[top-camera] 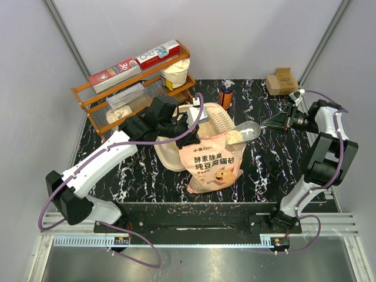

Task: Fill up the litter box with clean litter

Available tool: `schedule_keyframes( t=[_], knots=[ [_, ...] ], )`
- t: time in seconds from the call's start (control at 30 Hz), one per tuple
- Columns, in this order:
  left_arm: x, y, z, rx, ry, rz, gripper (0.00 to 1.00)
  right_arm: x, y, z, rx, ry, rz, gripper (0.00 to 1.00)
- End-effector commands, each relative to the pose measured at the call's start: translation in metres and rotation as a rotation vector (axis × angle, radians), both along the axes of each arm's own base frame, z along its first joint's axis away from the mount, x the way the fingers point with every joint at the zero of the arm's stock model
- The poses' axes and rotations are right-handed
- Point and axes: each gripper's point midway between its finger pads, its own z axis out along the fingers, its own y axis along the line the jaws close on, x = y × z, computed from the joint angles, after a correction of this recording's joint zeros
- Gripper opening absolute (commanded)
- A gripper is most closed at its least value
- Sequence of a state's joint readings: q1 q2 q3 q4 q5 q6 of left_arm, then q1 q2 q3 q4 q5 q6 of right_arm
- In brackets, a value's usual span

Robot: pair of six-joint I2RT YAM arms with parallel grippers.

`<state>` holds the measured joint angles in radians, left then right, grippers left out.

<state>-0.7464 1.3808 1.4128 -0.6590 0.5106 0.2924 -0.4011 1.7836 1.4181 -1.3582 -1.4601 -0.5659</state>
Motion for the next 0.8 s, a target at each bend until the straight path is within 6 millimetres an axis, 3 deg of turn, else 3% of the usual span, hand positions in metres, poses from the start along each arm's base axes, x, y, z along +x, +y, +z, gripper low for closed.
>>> schedule_keyframes(
  t=[0.0,0.2,0.4,0.6,0.77],
  knots=[
    [0.001,0.007,0.006,0.001,-0.036,0.009,0.0,-0.001,0.004,0.054,0.223,0.133,-0.042,0.0],
    [-0.001,0.007,-0.001,0.016,-0.012,0.002,0.0,0.009,0.011,0.06,0.246,0.122,-0.011,0.0],
    [-0.001,0.005,-0.007,0.026,0.004,-0.008,0.0,0.019,0.043,0.051,0.273,0.125,0.089,0.0],
    [-0.002,0.006,-0.013,0.047,0.018,-0.013,0.0,0.043,0.066,0.04,0.26,0.101,0.176,0.0],
    [-0.004,0.008,-0.02,0.066,0.039,-0.015,0.0,0.071,0.071,0.026,0.243,0.058,0.207,0.0]
  ],
)
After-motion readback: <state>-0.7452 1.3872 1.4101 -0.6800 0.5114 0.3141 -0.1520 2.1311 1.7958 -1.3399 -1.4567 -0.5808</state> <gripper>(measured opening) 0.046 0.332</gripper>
